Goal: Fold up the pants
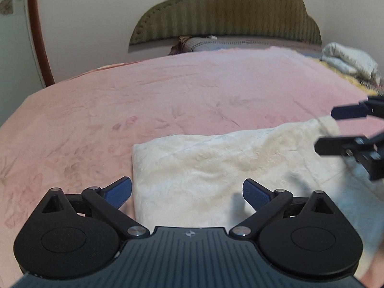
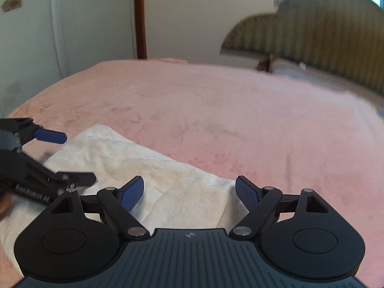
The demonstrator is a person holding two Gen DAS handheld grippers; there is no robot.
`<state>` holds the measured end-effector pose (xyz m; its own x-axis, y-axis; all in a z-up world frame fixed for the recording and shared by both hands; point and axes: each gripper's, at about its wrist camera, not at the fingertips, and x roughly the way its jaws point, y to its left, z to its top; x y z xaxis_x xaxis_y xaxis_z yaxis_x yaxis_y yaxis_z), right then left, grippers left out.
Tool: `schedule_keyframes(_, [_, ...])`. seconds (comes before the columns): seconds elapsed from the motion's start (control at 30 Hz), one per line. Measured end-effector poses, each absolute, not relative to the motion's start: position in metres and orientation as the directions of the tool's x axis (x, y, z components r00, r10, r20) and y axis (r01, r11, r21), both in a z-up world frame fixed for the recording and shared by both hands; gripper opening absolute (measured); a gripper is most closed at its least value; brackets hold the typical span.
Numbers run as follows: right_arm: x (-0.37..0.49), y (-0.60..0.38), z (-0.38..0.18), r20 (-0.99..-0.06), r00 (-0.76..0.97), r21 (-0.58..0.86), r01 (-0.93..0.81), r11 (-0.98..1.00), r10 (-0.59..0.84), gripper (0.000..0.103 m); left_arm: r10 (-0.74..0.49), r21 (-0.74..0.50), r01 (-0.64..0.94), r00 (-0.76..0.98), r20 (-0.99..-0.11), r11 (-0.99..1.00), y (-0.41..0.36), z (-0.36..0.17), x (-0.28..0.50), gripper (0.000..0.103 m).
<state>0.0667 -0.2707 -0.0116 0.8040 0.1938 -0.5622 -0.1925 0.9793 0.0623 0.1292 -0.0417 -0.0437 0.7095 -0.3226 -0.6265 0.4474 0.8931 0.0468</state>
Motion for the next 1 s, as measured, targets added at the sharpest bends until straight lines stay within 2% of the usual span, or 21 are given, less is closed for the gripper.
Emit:
schedule_keyframes(0.1, [0.039, -0.263, -0.008, -0.505, 0.816, 0.114, -0.261, 0.958, 0.282, 0.085, -0.359, -0.05, 0.432, 0.673, -0.647, 0.9, -0.03, -0.057, 0.127, 0.101])
schedule_keyframes(0.17, [0.031, -0.256, -0.02, -0.511, 0.803, 0.123, -0.285, 0.951, 0.307, 0.09, -0.347, -0.062, 0.418, 0.651, -0.675, 0.906, -0.03, -0.071, 0.134, 0.103])
schedule_keyframes(0.27, [0.042, -0.249, -0.055, -0.605, 0.759, 0.093, -0.233, 0.968, 0.241, 0.089, -0.383, -0.171, 0.371, 0.629, -0.677, 0.913, -0.014, -0.069, 0.139, 0.1])
schedule_keyframes(0.43, [0.009, -0.254, -0.043, -0.533, 0.812, 0.132, -0.197, 0.971, 0.238, 0.09, -0.373, -0.194, 0.328, 0.682, -0.629, 0.925, 0.012, -0.051, 0.122, 0.101])
schedule_keyframes(0.5, [-0.002, -0.254, -0.045, -0.533, 0.805, 0.156, -0.21, 0.965, 0.261, 0.09, -0.386, -0.193, 0.347, 0.659, -0.645, 0.918, 0.012, -0.052, 0.117, 0.102])
schedule_keyframes(0.57, [-0.009, -0.251, -0.055, -0.548, 0.793, 0.146, -0.223, 0.964, 0.266, 0.092, -0.38, -0.142, 0.399, 0.62, -0.687, 0.906, -0.001, -0.064, 0.114, 0.103])
schedule_keyframes(0.67, [-0.018, -0.253, -0.067, -0.48, 0.834, 0.163, -0.221, 0.962, 0.273, 0.096, -0.361, -0.079, 0.4, 0.7, -0.616, 0.913, -0.005, -0.073, 0.097, 0.103])
schedule_keyframes(1.0, [-0.017, -0.247, -0.066, -0.475, 0.841, 0.131, -0.222, 0.966, 0.258, 0.103, -0.347, -0.085, 0.371, 0.733, -0.585, 0.925, -0.001, -0.08, 0.092, 0.103])
